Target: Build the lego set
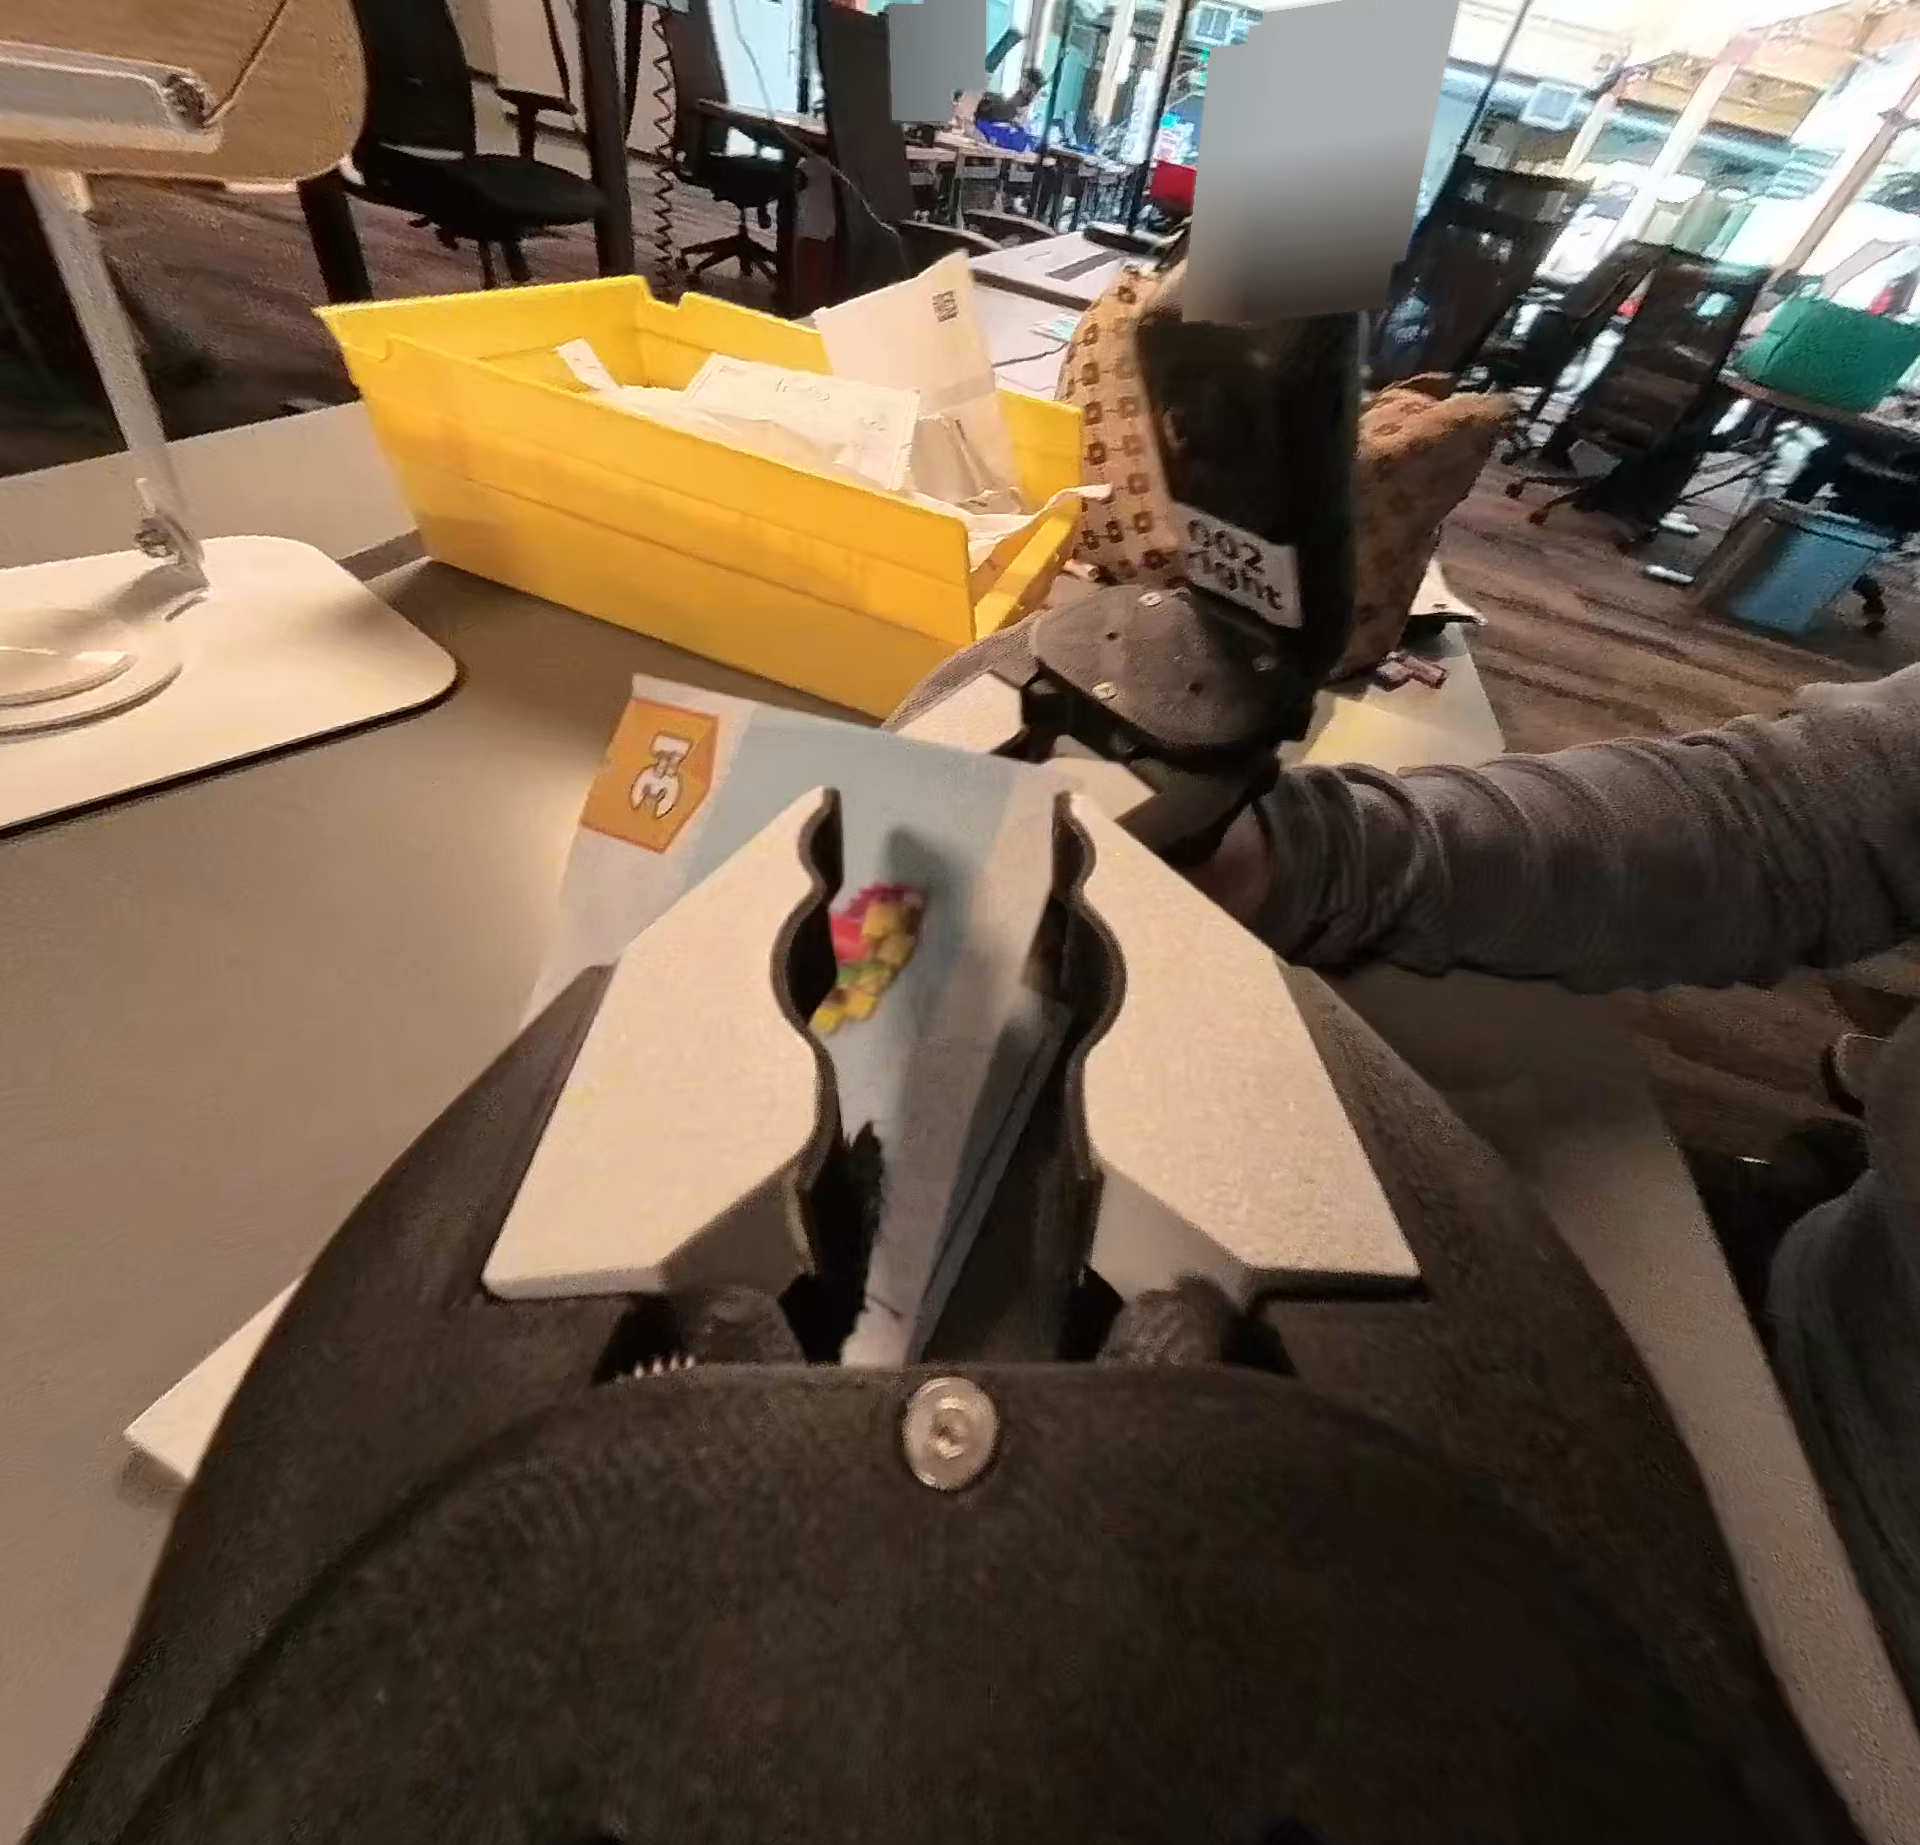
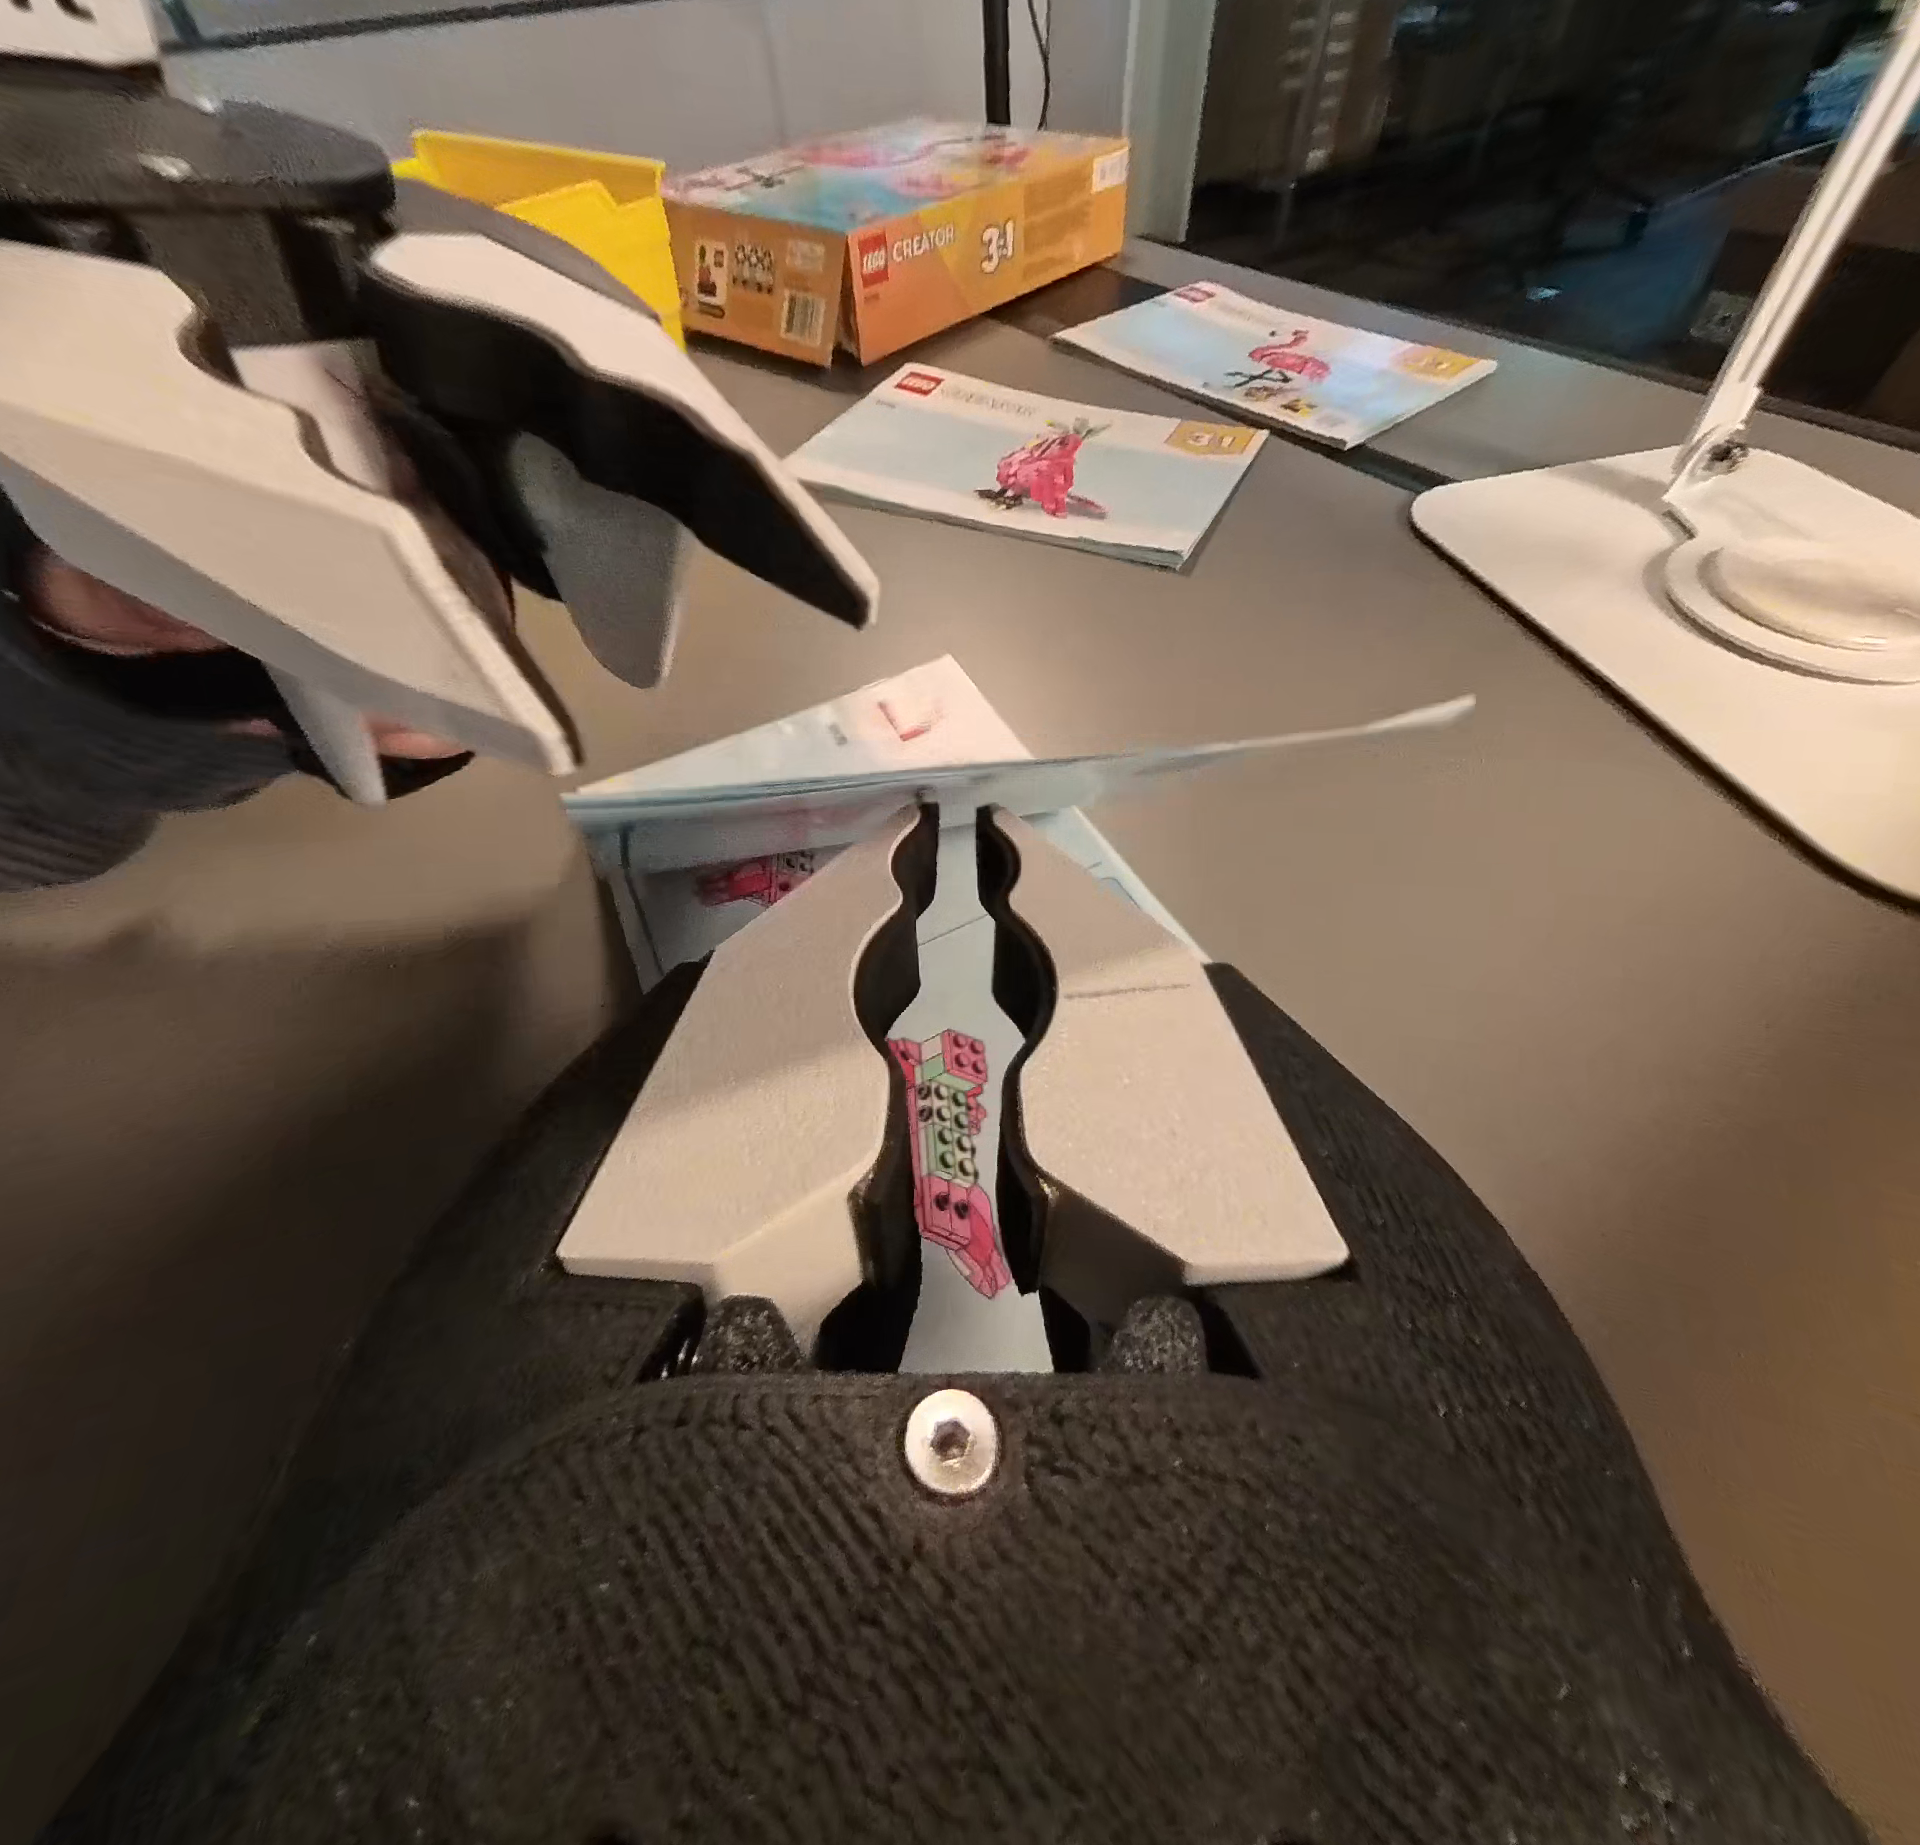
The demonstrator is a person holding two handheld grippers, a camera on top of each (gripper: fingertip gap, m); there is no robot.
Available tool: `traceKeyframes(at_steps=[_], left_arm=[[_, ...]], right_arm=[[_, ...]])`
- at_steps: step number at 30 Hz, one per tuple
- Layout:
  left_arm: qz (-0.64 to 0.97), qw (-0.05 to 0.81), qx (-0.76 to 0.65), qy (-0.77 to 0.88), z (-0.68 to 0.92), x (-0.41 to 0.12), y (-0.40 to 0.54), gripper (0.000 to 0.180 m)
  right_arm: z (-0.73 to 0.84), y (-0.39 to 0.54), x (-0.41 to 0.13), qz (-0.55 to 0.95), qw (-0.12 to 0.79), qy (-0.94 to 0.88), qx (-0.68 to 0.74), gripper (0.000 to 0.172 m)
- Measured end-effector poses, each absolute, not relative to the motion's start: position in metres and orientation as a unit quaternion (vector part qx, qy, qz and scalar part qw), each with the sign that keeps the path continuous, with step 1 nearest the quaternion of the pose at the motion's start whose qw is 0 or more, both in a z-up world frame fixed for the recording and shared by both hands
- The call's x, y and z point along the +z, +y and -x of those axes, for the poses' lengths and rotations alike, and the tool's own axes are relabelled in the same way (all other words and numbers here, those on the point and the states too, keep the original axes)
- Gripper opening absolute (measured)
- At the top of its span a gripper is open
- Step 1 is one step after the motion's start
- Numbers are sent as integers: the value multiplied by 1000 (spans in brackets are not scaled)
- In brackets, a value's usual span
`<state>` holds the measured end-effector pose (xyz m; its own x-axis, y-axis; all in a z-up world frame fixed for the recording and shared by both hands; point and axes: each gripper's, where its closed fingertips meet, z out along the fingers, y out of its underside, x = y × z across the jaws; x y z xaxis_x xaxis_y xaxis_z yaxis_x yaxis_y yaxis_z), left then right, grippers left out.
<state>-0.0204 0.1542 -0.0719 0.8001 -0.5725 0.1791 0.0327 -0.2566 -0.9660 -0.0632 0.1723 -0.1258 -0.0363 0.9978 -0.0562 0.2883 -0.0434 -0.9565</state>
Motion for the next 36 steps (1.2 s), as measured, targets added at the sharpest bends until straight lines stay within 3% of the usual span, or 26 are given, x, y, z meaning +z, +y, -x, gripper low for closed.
traceKeyframes(at_steps=[14,23,36], left_arm=[[731,579,-292,210,9,-76,149,34],[716,577,-338,200,7,-70,146,7],[713,557,-383,188,6,-74,145,17]], right_arm=[[61,178,-123,575,417,-552,437,5],[61,178,-123,576,414,-549,442,4],[61,178,-123,575,412,-549,445,4]])
